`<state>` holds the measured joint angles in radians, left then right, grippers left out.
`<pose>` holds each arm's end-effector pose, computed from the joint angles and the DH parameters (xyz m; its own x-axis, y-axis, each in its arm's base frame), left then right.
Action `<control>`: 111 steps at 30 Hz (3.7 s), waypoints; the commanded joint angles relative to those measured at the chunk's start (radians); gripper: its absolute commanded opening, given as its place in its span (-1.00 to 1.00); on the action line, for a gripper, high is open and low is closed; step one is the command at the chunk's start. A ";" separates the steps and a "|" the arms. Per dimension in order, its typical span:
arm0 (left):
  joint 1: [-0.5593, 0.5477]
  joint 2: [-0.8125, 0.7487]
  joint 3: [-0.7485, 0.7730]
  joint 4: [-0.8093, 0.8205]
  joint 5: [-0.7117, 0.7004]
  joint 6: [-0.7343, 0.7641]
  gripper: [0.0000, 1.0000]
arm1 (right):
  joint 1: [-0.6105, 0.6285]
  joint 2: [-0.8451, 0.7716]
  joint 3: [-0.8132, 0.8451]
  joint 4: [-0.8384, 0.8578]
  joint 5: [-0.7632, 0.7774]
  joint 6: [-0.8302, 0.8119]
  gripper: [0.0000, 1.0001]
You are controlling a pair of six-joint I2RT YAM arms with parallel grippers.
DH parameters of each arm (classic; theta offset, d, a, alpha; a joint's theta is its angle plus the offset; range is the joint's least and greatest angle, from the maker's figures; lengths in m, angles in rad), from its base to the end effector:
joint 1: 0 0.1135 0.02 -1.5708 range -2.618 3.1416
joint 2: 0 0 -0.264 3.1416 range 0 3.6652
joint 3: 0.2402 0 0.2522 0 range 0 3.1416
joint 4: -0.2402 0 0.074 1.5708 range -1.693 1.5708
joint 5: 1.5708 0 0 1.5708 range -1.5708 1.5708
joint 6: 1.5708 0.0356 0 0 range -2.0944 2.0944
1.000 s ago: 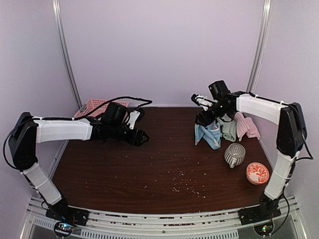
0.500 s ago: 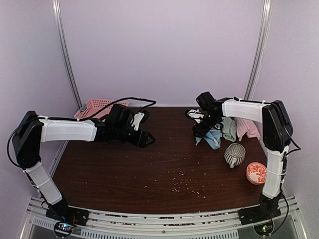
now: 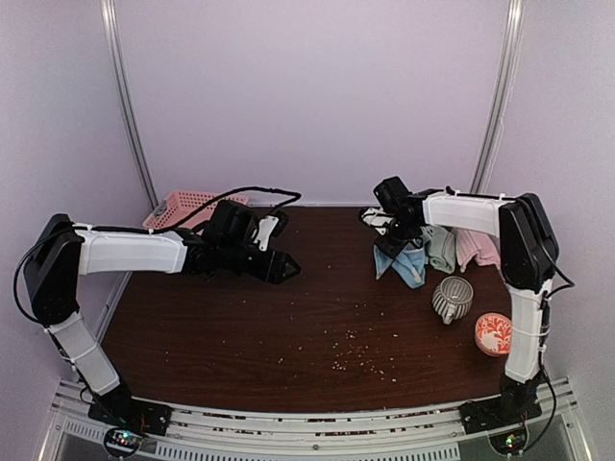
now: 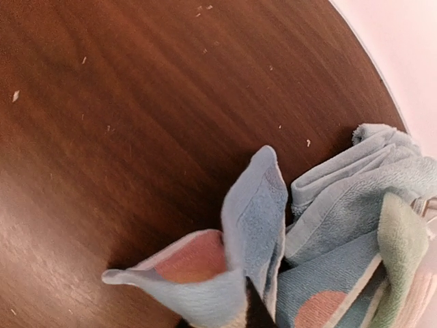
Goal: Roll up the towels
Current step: Pick up the towel from the towel pile, then place the towel at the center of the board, then adjust the towel at the corner of the board, then pick up the towel from the center of the board.
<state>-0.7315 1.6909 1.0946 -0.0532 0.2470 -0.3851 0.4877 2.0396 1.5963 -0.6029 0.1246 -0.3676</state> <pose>0.2728 -0.2566 0.2220 -0.7148 0.1522 -0.6825 0.5655 0.6999 -0.4362 0.3917 0.2028 0.2035 -0.5662 -0.7040 -0.4287 -0.6574 0.6995 -0.2804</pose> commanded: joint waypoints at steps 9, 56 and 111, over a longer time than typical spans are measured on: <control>-0.004 -0.058 -0.016 0.029 -0.179 -0.022 0.21 | 0.037 0.016 0.564 -0.134 -0.301 -0.052 -1.00; -0.135 0.127 0.029 0.084 0.226 0.159 0.29 | -0.247 -0.174 -0.071 -0.082 -0.492 0.026 -0.68; -0.264 0.378 0.125 0.138 0.084 0.084 -1.00 | -0.014 0.146 0.165 -0.194 -0.348 0.081 -0.70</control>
<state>-1.0069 2.0731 1.2213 0.0360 0.3767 -0.2951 0.4717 2.1708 1.7134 -0.7750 -0.2100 -0.3122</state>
